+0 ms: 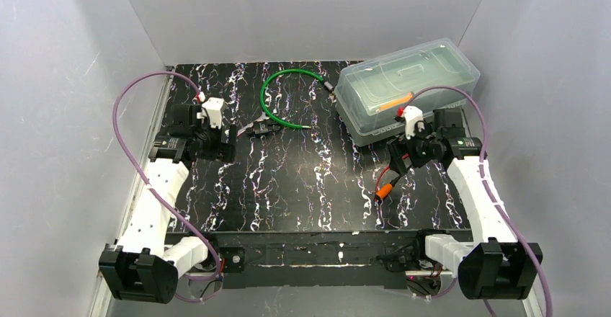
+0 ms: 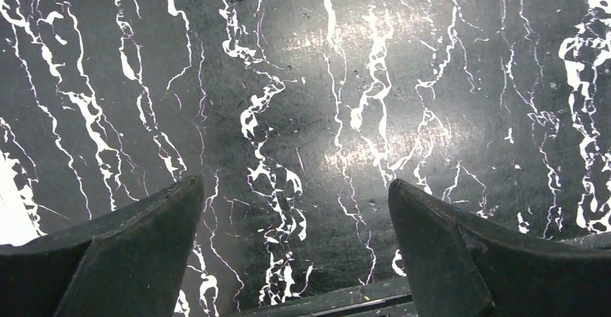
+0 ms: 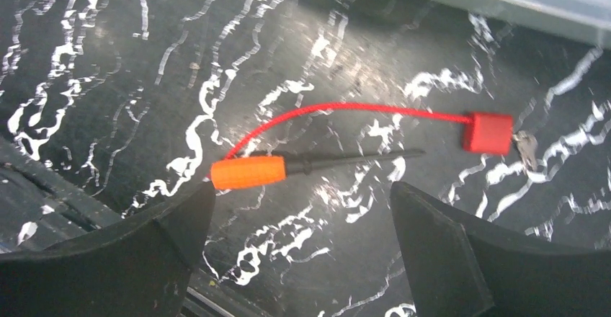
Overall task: Lock with the key
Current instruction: Pick up the lock from the center of the board.
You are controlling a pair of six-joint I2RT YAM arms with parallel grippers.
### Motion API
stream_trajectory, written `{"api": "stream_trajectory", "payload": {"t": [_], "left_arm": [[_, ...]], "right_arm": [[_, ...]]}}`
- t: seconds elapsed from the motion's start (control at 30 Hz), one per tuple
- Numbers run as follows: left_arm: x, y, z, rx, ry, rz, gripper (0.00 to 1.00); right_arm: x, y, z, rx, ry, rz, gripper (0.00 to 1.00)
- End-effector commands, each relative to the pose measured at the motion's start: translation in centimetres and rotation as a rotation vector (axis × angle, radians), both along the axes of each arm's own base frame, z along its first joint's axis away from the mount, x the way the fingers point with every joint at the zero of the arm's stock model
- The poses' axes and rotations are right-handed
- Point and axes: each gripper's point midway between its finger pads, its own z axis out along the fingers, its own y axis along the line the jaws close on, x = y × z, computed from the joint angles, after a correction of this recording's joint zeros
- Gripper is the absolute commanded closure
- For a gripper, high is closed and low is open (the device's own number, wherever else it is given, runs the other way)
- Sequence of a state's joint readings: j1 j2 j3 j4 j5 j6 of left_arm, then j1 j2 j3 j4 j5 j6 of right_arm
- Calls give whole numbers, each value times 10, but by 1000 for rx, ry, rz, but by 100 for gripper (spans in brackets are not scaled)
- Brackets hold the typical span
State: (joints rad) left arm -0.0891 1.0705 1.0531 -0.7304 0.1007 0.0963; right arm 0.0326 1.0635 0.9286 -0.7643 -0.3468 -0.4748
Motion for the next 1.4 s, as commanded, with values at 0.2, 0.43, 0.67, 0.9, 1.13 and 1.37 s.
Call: {"api": "stream_trajectory", "payload": {"t": [0.2,0.43,0.67,0.9,1.13,1.37], "left_arm": [[65,-3,5,-17,-16,82,1],[157,-24,18,-46,-72,173,1],[244,-65,-6,-33,-103,182,10],[311,-79,-40,-29,-136,230,24],[334,-70,-92,63,-96,281,33],[326,-66,-129,109,0,284,49]], "right_arm": [[-4,109,12,-60,-72,320,0],[31,145,19,-74,-138,319,0],[72,162,17,-86,-190,250,0],[89,169,8,-88,-191,220,0],[100,174,3,-87,-198,204,0],[104,179,0,-76,-186,199,0]]}}
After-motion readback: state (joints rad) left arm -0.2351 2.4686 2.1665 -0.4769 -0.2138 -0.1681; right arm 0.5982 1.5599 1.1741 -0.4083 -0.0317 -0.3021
